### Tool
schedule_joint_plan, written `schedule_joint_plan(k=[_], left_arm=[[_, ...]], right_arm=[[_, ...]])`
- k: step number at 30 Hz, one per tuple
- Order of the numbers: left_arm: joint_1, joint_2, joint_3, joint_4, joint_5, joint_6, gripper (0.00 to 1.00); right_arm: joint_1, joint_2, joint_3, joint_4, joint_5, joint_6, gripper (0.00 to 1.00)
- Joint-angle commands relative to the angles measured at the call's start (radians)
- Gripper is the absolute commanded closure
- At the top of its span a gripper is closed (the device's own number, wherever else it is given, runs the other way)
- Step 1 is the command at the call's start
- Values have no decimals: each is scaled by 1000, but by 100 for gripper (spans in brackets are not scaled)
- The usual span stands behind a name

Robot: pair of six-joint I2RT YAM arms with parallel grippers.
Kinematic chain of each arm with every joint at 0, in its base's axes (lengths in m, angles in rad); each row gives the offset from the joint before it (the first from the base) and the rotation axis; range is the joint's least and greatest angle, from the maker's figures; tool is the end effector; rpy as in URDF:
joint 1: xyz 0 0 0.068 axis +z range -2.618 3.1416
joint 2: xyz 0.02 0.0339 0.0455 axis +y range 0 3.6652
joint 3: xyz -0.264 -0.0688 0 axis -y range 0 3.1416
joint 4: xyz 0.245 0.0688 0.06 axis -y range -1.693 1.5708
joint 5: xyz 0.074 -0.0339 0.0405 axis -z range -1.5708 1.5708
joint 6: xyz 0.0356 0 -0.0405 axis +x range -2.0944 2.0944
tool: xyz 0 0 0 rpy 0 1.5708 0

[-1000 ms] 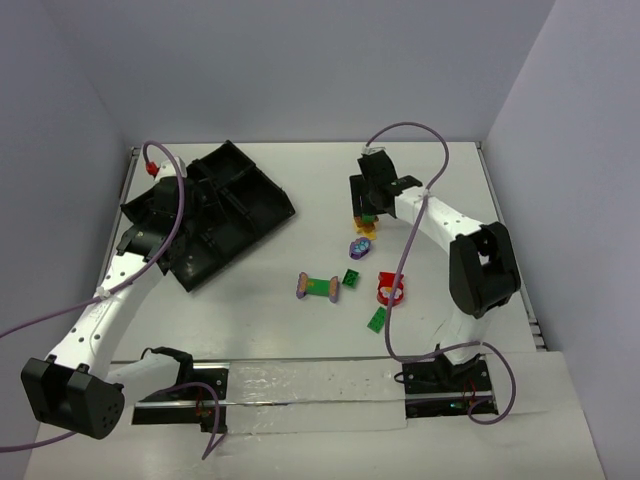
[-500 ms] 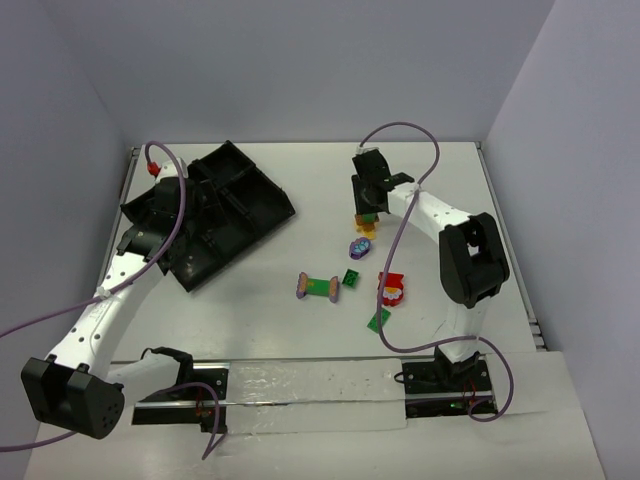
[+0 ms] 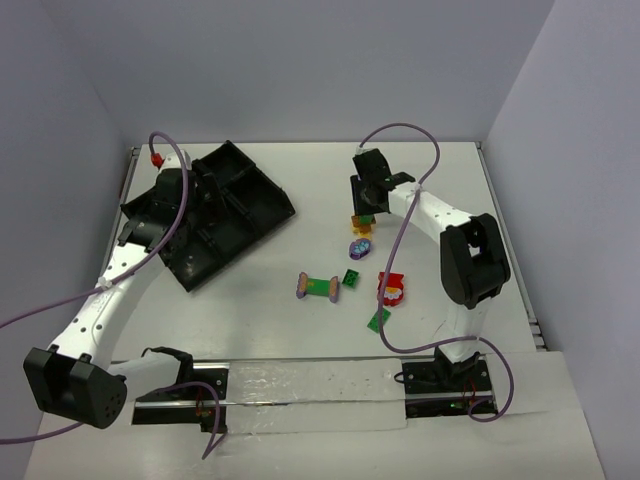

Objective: Sort the legos into containers by color

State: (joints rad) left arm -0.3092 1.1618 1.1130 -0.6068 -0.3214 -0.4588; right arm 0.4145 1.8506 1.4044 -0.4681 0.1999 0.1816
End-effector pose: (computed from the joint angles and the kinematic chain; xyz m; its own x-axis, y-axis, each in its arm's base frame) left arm 0.2397 -0.0648 0.3380 -0.5429 -0.2677 -0.7960 -0.2122 0.9608 -0.1784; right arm 0.3747 0.1571 0.2294 -0.7644 -0.1429 -0.6287 -0.1482 0.9880 -0.0445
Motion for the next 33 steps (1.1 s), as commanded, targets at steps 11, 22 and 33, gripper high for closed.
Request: schedule_joint_plan(k=[11, 22, 33], left_arm=[[-8, -17, 23, 28, 55, -9, 1], [-8, -11, 20, 25, 53, -15, 1], [-8, -11, 17, 27, 53, -12, 1]], right_arm=[[-1, -29, -11, -2, -11, 36, 90], [1, -14, -4, -3, 4, 49, 58], [1, -2, -5, -6, 6, 56, 47]])
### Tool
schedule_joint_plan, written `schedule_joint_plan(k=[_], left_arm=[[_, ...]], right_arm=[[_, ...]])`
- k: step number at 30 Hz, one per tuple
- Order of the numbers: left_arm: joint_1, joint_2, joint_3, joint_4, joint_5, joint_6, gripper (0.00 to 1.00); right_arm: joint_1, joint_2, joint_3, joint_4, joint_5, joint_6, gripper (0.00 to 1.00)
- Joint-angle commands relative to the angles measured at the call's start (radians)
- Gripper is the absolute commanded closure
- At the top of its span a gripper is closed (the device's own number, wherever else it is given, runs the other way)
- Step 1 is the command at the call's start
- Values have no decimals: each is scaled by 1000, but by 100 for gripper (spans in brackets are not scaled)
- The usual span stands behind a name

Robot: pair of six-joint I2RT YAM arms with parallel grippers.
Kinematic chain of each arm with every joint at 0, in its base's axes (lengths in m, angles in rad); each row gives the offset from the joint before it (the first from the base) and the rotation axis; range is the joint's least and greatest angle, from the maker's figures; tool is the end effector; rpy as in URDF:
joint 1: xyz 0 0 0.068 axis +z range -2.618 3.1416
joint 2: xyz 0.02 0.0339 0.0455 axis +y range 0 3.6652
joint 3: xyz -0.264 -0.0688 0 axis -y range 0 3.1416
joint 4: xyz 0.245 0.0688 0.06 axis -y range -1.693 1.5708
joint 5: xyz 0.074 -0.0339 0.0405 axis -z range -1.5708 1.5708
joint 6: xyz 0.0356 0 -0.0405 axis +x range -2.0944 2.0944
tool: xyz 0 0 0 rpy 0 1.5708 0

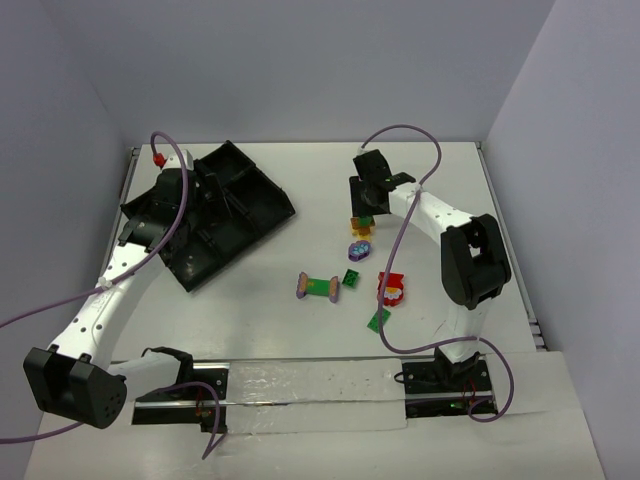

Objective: Sort the legos into containers by color

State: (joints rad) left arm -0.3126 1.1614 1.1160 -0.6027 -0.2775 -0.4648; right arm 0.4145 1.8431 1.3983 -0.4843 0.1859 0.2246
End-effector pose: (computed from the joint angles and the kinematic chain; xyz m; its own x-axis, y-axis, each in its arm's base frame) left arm 0.2396 -0.0672 0.3392 -0.5529 -0.2744 -0.7868 -0.1789 0.9613 -0.2095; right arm 0.3717 0.1564 0.2292 -0.7804 -0.1043 -0.6165 -0.1238 0.9922 -0.0110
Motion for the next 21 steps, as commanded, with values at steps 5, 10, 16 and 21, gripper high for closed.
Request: schedule_joint_plan(k=[5, 10, 16, 21], left_arm=[[-5, -14, 11, 21, 8, -5, 1], [-5, -13, 8, 23, 7, -8, 1], [-5, -11, 10, 23, 9, -8, 1], [-5, -11, 11, 23, 10, -8, 1]], right_arm=[[3, 8, 0, 10, 21, 15, 47], [5, 15, -6, 9, 13, 19, 47], [10, 16, -28, 21, 14, 25, 48], [10, 7, -34, 31, 19, 25, 73]])
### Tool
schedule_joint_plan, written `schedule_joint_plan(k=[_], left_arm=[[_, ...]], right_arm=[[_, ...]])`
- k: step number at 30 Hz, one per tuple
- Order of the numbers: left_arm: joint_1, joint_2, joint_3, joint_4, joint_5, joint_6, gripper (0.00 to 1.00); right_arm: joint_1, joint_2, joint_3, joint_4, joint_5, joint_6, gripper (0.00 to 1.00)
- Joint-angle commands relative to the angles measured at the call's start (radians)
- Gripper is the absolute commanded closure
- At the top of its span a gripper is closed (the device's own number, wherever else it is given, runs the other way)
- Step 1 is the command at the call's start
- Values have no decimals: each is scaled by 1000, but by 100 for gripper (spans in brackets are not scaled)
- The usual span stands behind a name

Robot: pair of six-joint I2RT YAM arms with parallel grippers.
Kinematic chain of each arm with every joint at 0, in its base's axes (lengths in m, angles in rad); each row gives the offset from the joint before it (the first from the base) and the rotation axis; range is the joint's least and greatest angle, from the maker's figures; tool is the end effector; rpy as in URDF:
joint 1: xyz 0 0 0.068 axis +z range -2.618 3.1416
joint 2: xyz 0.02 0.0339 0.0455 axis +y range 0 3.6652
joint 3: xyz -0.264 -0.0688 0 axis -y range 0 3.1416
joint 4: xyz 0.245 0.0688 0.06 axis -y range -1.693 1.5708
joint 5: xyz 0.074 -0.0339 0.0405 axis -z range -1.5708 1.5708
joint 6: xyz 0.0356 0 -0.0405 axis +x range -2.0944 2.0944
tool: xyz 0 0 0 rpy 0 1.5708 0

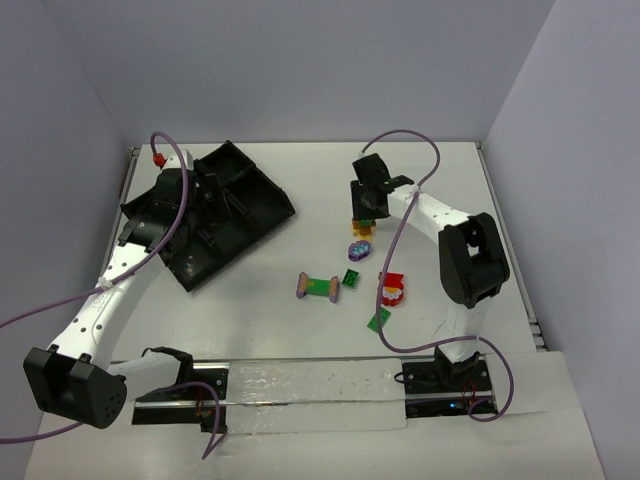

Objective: Sort the legos into containers by color

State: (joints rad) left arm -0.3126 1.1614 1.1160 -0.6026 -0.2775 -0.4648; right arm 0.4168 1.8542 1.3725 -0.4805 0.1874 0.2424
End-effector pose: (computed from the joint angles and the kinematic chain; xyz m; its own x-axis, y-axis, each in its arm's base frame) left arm 0.2396 -0.0672 0.3392 -0.5528 -0.2744 -0.7868 -0.1788 0.9613 -0.2096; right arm 0.3694 0.1563 0.2172 -0.8004 -0.0964 -0.5917 -0.1115 0.9937 -0.0112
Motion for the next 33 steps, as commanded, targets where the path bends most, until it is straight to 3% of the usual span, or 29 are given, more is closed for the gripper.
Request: schedule_joint_plan(k=[1, 5, 11, 20, 28, 33], left_arm=[[-5, -10, 11, 23, 10, -8, 1], [-6, -7, 11, 21, 9, -11, 1], [-13, -5, 4, 41, 49, -26, 1], [-151, 64, -12, 127, 143, -126, 2], [-243, 34, -104, 296, 263, -24, 8], [-243, 4, -134, 350, 309, -62, 10]], right_arm=[[8, -8, -10, 29, 18, 8, 79], [11, -38, -13, 31, 18, 6, 99], [13, -122, -8, 29, -39, 10, 100], [13, -246, -48, 115, -364, 108, 100], [14, -258, -94, 240, -676, 270, 100], [11, -272, -156, 376, -801, 380, 100]])
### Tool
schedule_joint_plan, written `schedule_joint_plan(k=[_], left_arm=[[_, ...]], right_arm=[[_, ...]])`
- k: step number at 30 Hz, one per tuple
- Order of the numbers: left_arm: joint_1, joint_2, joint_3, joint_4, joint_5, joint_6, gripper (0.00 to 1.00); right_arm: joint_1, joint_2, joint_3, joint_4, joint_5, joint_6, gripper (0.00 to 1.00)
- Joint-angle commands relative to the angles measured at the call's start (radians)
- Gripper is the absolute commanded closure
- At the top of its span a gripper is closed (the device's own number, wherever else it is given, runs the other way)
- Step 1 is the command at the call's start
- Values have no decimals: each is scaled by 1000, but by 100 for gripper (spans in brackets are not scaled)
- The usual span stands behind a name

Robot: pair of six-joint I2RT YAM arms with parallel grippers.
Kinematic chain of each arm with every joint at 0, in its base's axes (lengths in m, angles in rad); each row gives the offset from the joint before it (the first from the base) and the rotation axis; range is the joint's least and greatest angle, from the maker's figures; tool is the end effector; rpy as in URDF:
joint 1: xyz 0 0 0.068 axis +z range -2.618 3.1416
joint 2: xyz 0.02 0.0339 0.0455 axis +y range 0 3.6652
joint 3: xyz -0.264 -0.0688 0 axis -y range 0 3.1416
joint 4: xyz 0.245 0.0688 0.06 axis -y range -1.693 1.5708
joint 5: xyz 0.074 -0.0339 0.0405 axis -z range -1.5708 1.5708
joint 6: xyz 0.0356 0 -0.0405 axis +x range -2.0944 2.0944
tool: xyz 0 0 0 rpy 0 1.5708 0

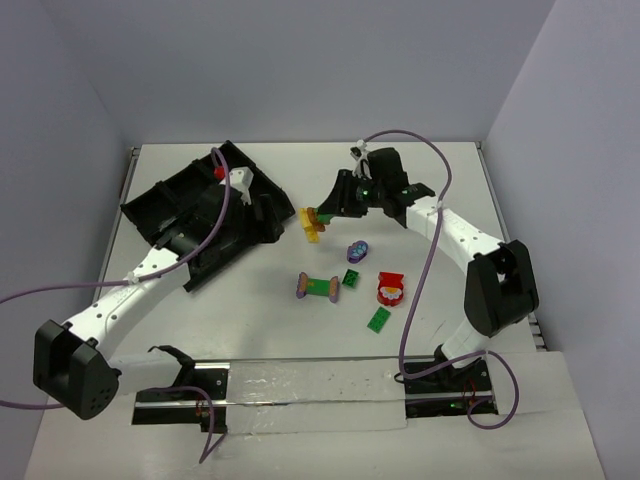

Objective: Sort the legos into containers by color

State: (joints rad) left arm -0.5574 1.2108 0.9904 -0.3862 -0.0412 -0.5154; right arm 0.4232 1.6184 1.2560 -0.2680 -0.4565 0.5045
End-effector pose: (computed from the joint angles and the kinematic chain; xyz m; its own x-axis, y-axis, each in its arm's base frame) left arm 0.2292 -0.1412 0.3031 -0.6673 -0.1644 -0.7264 0.1964 0.9020 -0.3845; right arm 0.3296 0.1656 0.2840 -0.8056 0.1130 -0.5816 -0.3471 0.7055 0.6179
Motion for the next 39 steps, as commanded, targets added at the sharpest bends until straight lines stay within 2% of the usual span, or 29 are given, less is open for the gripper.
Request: schedule_joint_plan(k=[1, 7, 10, 15, 22, 27, 34, 39], left_arm=[[1, -49, -20, 145, 91, -36, 11], [27, -87, -103, 289, 246, -165, 11], [103, -115, -150, 351, 319, -222, 11], [310, -158, -248, 464, 518, -335, 14], [368, -129, -331, 717, 772, -459, 12], [413, -87, -393, 998, 927, -598, 12], [414, -36, -400, 1118, 1014, -641, 12], [410, -21, -388, 1114, 1056, -597, 12]], right_arm=[[3, -38, -53, 195, -182, 133, 100], [-21, -50, -139, 411, -308, 277, 100], [-32, -49, -156, 449, -353, 302, 100], [-37, -82, -186, 478, -405, 277, 100], [-43, -117, -242, 644, -535, 362, 100], [-46, -121, -242, 684, -595, 359, 100], [-47, -111, -252, 770, -629, 415, 100], [-47, -84, -263, 865, -636, 491, 100]])
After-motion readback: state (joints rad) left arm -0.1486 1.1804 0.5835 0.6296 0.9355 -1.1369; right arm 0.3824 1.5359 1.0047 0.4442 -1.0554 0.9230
